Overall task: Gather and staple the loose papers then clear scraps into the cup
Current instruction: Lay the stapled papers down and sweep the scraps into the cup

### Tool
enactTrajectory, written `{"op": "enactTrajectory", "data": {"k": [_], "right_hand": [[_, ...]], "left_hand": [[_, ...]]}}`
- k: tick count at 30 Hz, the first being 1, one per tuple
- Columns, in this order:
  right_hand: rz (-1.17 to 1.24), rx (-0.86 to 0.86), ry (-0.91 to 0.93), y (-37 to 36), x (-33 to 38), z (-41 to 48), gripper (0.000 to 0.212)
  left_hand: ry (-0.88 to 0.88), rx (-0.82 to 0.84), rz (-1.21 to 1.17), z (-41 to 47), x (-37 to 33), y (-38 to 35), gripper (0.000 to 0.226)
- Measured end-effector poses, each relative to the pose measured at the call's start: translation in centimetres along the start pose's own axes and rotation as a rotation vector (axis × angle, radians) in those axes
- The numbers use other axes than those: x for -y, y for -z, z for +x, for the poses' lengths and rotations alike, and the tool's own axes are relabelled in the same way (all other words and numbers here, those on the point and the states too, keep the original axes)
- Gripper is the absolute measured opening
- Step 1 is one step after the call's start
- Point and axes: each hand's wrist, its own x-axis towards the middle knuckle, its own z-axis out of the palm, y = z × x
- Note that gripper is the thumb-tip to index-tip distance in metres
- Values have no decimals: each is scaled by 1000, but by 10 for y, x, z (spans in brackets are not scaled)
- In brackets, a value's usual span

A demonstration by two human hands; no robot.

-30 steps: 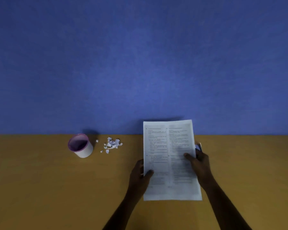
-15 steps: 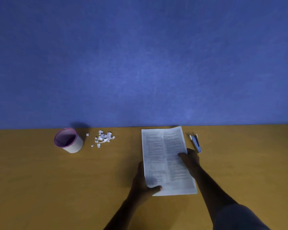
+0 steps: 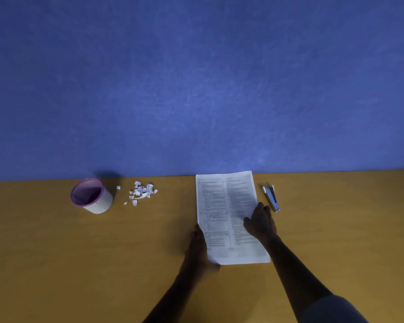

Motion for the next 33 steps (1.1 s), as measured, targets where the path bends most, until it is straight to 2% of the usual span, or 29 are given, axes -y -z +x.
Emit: {"op": "enactTrajectory", "data": {"k": [2, 4, 6, 9, 11, 12, 14, 18, 21, 27, 33], "right_hand": [[-28, -26, -14, -6, -4, -2, 55], [-38, -42, -11, -8, -5, -4, 52], [-67, -45, -22, -9, -6, -6, 52], [-163, -161, 8, -11, -2, -14, 52], [-154, -243, 109, -13, 8, -19, 51], [-131, -261, 182, -14, 16, -20, 52], [-69, -275, 350, -17, 35, -22, 56], [-52, -280, 640, -26, 76, -24, 52], [-47, -242, 786, -42, 104, -31, 47], [-89, -122, 985, -101, 136, -58, 48], [-147, -60, 1070, -147, 140, -76, 49]], "left_hand": [[-17, -19, -7, 4, -4, 3, 89], [62, 83, 35, 6, -11, 8, 99], [182, 220, 33, 3, -10, 9, 116], [347, 315, 45, -1, -9, 14, 151], [470, 323, 67, 2, -10, 21, 164], [536, 286, 43, 3, -11, 27, 163], [593, 159, 13, 10, -13, 45, 147], [485, -134, 169, 25, 2, 90, 90], [405, -260, 281, 26, 24, 119, 72], [438, -341, 384, 0, 87, 147, 57], [512, -316, 452, -25, 141, 151, 70]]}}
